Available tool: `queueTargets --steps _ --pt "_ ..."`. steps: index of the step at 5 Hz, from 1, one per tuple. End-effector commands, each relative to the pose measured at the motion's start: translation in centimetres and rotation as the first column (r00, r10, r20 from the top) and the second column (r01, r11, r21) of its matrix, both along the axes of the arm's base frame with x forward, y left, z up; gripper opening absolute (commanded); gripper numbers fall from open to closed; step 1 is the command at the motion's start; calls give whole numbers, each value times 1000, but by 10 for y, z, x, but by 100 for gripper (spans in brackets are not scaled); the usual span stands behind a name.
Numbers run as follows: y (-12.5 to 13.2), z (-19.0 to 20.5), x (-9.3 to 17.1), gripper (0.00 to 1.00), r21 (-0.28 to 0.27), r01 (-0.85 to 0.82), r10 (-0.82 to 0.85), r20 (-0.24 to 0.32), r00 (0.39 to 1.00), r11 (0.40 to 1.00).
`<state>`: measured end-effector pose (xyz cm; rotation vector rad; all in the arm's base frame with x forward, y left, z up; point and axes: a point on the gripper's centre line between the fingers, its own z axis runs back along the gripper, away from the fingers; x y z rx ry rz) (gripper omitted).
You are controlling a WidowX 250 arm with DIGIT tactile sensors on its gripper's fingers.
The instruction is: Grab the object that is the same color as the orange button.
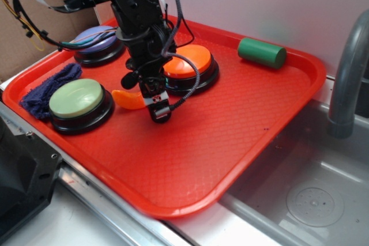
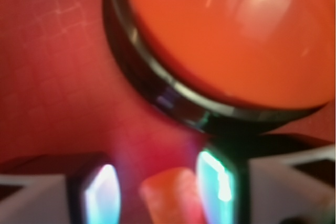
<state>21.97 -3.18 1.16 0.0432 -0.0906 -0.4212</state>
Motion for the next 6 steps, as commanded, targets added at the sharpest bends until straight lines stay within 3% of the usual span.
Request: queueTargets --steps 1,2,4,6 --pt "-4 52 -20 0 -33 29 -29 -3 1000 999" --pt "-15 99 -31 0 -57 34 -35 -21 999 998" --pt "-48 159 -11 0 91 -135 141 -63 988 987" --pt "-33 162 -2 0 84 -232 239 -87 967 969"
